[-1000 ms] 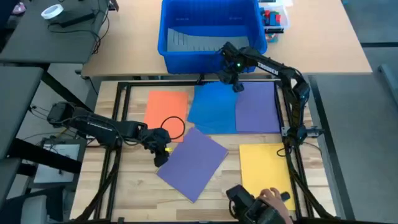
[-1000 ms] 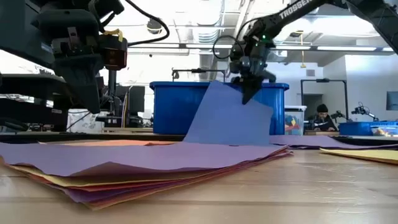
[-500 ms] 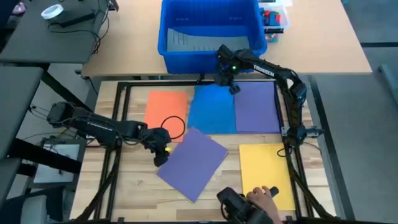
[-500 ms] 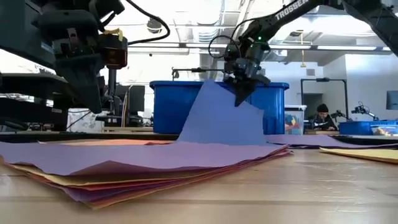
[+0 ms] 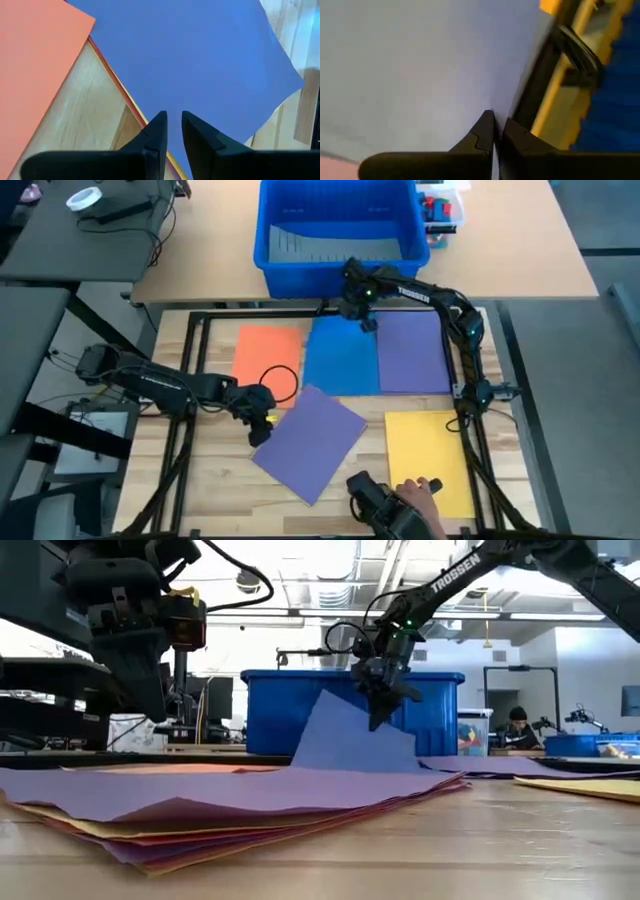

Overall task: Organize paper
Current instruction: Stack the blue paper on top of the other blue papers

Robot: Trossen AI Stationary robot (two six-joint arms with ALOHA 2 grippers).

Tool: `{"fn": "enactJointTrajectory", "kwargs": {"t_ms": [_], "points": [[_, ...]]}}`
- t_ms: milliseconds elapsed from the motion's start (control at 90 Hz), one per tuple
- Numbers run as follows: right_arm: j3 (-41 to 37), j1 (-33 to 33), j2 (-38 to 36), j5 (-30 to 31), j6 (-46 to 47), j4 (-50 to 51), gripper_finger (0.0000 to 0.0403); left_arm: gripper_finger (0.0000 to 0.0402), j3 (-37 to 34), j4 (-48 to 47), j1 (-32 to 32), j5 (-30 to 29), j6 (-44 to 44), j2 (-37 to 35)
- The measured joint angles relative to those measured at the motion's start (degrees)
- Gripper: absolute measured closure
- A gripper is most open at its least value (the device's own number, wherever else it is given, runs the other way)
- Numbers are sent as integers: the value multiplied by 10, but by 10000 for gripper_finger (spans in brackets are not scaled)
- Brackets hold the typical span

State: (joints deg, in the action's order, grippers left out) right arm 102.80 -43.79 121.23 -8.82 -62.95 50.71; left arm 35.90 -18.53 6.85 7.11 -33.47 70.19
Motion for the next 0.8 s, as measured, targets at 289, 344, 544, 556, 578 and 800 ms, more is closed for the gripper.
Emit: {"fn": "enactJointTrajectory", "kwargs": {"t_ms": [289,344,544,556,578,800], "points": [[-21,-8,0,-1,44,-8,342,359,0,0,0,-1,9,0],[-27,-4,0,-1,43,-10,326,359,0,0,0,-2,15,0],[-21,12,-1,110,1,-30,297,359,0,0,0,-3,16,0],[-19,12,-1,116,1,-30,297,359,0,-1,0,-3,16,0],[-17,13,-1,123,1,-30,296,359,0,-1,0,-3,16,0],[15,12,-2,113,58,-31,295,359,0,-1,0,-3,16,0]]}}
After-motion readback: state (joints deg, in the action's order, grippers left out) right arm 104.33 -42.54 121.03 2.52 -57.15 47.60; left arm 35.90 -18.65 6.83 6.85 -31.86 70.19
